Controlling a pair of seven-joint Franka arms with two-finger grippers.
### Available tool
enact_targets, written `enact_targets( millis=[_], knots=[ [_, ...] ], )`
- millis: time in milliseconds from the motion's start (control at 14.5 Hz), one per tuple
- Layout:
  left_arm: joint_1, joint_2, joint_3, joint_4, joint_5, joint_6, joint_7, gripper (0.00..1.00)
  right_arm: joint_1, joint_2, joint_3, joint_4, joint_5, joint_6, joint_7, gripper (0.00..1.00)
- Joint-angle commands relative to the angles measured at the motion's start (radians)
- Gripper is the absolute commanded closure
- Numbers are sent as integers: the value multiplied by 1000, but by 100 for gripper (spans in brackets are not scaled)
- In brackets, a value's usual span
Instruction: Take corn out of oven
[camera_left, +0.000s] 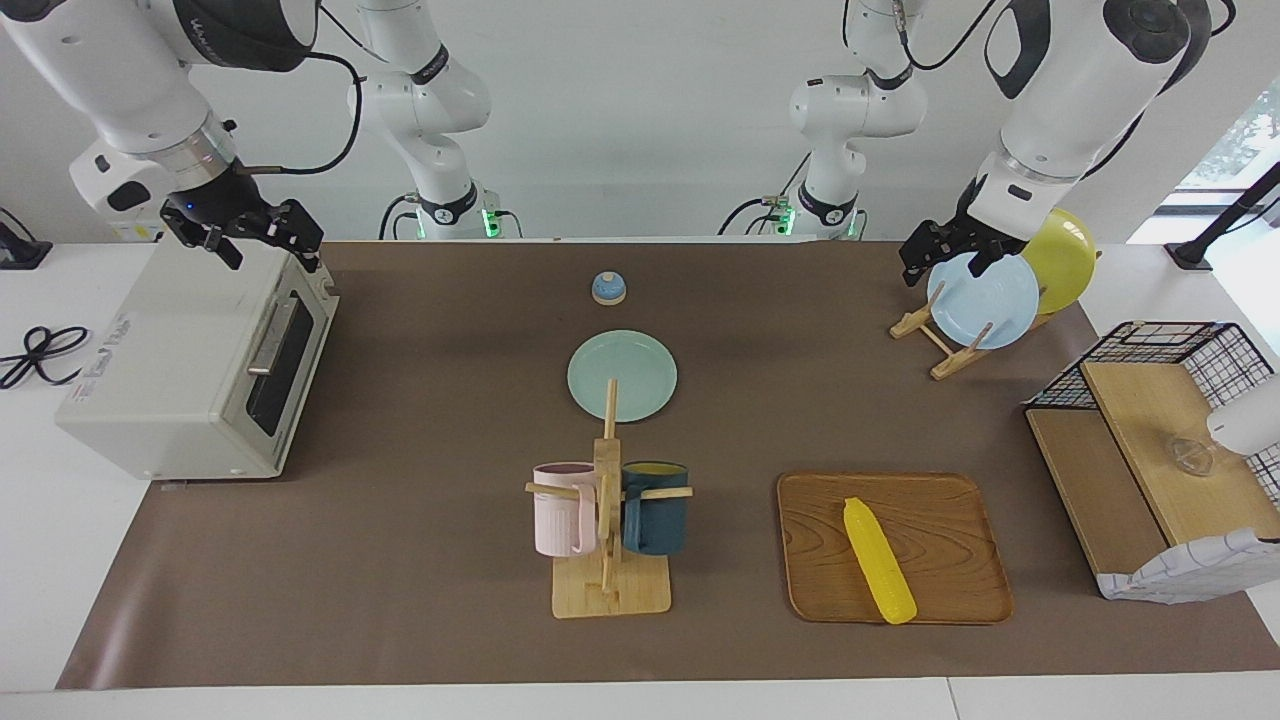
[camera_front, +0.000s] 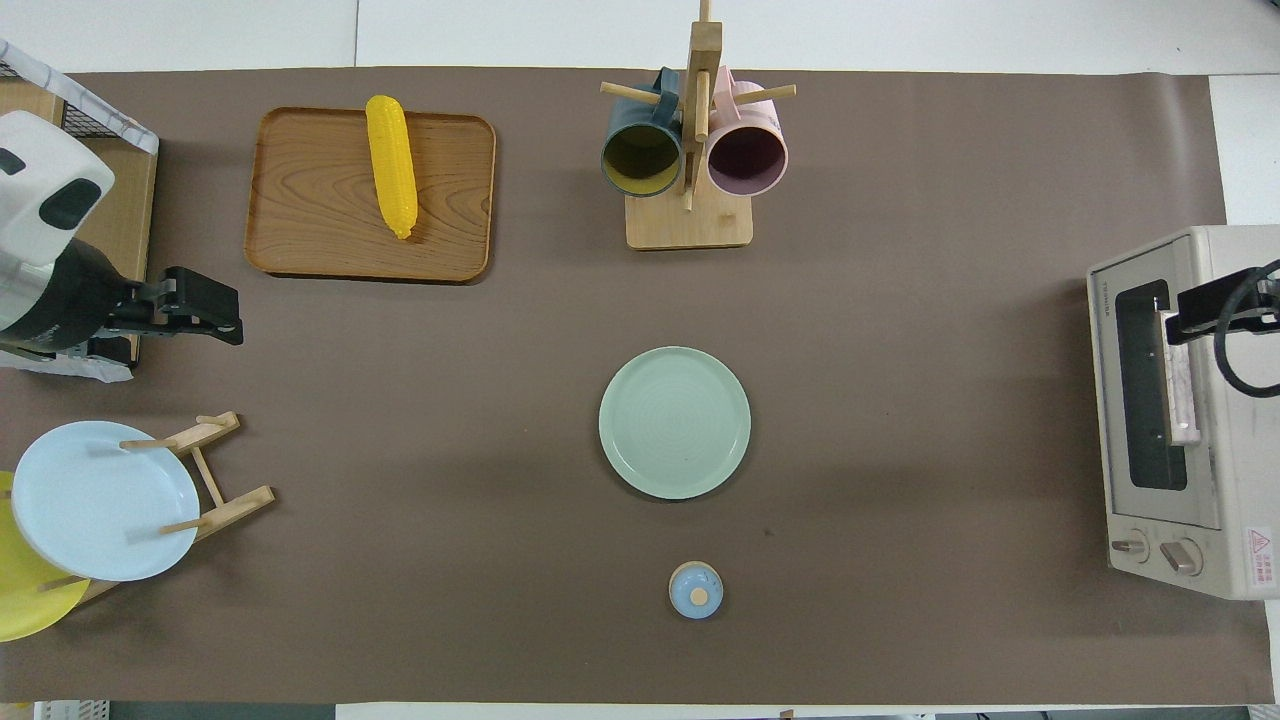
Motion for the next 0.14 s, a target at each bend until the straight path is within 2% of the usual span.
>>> enact_targets(
  millis=[0,69],
  knots=[
    [16,2,-14,14,14,-10,4,0,0,-12,8,-13,1,15,21,0],
    [16,2,-14,14,14,-9,4,0,0,-12,7,-13,1,15,21,0]
  ],
)
